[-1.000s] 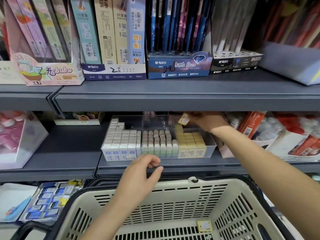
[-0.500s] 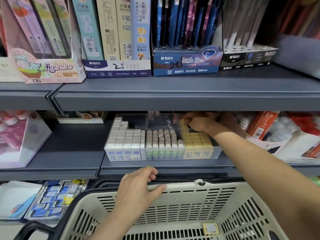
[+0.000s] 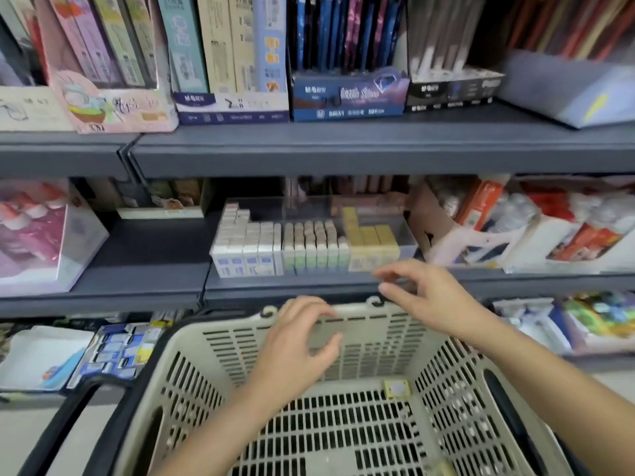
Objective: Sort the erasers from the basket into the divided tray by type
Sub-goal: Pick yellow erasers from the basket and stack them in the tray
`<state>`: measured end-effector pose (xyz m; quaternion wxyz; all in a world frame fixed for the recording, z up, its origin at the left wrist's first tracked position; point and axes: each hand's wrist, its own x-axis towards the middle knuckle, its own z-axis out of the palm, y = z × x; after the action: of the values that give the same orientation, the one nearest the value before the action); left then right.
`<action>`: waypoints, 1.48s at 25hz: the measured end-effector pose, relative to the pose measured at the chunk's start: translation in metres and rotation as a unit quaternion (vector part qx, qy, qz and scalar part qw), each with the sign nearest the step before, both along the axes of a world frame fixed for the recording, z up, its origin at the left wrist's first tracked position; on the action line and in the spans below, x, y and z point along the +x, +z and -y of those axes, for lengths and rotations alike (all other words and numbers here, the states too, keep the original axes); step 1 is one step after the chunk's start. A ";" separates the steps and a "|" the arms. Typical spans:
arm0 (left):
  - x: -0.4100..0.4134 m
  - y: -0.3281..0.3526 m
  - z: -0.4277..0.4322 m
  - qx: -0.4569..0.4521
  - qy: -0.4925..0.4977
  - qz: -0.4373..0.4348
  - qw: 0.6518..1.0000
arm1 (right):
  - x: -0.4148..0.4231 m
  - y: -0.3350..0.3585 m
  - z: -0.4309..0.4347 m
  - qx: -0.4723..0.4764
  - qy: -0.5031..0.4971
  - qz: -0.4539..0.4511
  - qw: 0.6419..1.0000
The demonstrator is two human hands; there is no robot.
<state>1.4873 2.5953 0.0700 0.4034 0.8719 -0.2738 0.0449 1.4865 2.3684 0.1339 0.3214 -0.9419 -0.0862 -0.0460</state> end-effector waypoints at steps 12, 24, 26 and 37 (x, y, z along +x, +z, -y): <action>-0.035 -0.131 0.108 0.262 -0.207 -0.133 0.933 | -0.119 -0.074 0.014 -0.012 -0.074 -0.283 0.956; -0.031 -0.153 0.040 0.425 -0.242 -0.027 0.872 | -0.114 -0.085 0.007 -0.195 -0.054 -0.418 0.886; -0.040 -0.146 0.032 0.397 -0.203 -0.080 0.891 | -0.114 -0.096 0.005 -0.238 -0.043 -0.430 0.870; -0.055 -0.117 0.018 0.325 -0.232 -0.170 0.901 | -0.110 -0.144 0.004 -0.556 0.199 -0.338 0.733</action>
<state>1.4325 2.5772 -0.0473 0.1366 0.8609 -0.3949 -0.2902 1.3764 2.3645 -0.0098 -0.2497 -0.8676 -0.1675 0.3960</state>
